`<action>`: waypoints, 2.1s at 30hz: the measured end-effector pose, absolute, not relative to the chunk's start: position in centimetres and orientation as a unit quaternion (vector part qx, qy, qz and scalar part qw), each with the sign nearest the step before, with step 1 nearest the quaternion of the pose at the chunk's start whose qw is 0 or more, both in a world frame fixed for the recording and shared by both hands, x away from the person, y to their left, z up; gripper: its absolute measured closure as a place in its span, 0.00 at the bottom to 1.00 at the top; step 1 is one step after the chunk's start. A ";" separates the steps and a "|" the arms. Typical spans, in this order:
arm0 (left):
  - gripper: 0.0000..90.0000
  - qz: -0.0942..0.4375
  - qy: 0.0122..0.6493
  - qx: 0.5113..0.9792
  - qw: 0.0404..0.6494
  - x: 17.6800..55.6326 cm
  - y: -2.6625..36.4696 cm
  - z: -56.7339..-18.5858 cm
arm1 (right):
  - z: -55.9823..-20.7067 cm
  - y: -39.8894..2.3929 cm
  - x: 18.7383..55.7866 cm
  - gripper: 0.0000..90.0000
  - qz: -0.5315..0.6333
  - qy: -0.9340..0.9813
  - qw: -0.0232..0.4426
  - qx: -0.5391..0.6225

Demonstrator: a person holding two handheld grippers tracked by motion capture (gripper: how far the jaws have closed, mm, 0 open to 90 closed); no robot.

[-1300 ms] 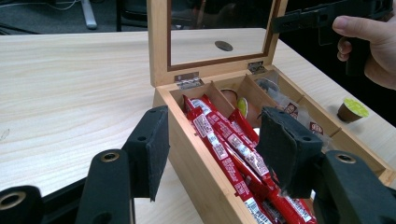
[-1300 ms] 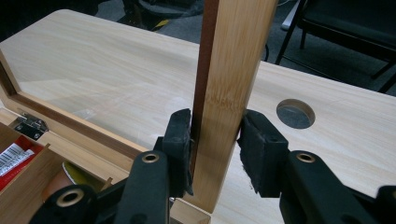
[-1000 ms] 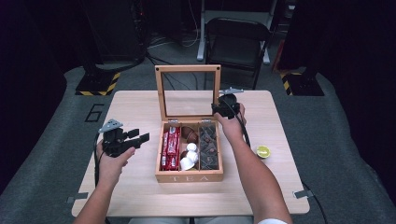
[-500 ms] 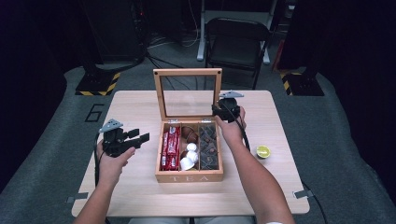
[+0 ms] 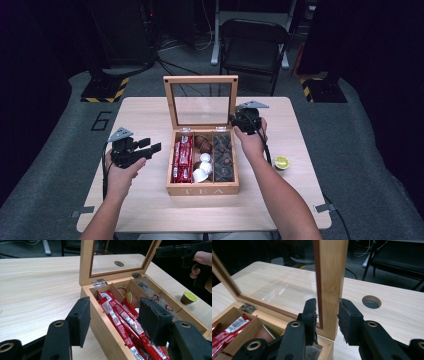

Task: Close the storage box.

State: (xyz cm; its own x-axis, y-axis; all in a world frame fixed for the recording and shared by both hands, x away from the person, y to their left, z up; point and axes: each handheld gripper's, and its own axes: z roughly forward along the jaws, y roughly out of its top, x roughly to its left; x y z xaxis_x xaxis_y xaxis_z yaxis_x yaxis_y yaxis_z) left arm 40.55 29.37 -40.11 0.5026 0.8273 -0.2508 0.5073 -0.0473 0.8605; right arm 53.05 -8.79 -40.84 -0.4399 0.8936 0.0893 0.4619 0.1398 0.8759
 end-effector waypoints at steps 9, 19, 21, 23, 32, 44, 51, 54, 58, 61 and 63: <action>0.48 0.158 0.472 0.707 0.503 40.6 29.3 -40.1 | -40.2 -7.7 53.0 0.72 0.447 0.734 0.242 0.450; 0.48 0.158 0.473 0.707 0.503 40.5 29.4 -40.1 | -39.7 -8.2 54.4 0.57 0.430 0.728 0.252 0.470; 0.48 0.157 0.473 0.707 0.501 40.5 29.5 -40.1 | -39.5 -8.2 54.8 0.55 0.429 0.727 0.251 0.474; 0.48 0.157 0.473 0.707 0.501 40.5 29.5 -40.1 | -39.3 -8.2 55.2 0.54 0.427 0.726 0.255 0.475; 0.48 0.158 0.476 0.703 0.504 40.5 29.9 -40.1 | -39.0 -7.6 56.7 0.49 0.425 0.740 0.232 0.467; 0.48 0.159 0.481 0.697 0.508 40.4 30.5 -40.0 | -38.4 -6.9 58.0 0.45 0.413 0.751 0.232 0.460; 0.48 0.160 0.480 0.694 0.511 40.5 30.6 -40.0 | -38.3 -6.7 58.7 0.45 0.409 0.760 0.226 0.452; 0.48 0.158 0.481 0.696 0.510 40.5 30.6 -40.0 | -38.1 -6.8 58.5 0.54 0.403 0.759 0.233 0.455; 0.48 0.158 0.480 0.696 0.509 40.5 30.4 -40.0 | -37.7 -7.2 58.3 0.60 0.413 0.744 0.216 0.478; 0.48 0.156 0.478 0.699 0.508 40.6 30.2 -40.0 | -37.5 -7.2 58.2 0.63 0.405 0.749 0.226 0.474; 0.48 0.156 0.478 0.699 0.508 40.6 30.0 -40.0 | -37.4 -7.3 57.9 0.70 0.399 0.745 0.238 0.479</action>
State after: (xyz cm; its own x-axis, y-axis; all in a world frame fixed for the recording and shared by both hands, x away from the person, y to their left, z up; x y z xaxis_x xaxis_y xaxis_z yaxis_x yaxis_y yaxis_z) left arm 40.64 30.03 -40.04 0.4950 0.8270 -0.2666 0.5091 -0.0274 0.8603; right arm 57.89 -7.30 -37.42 -0.4271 0.9038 0.0280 0.5242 0.2222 0.8221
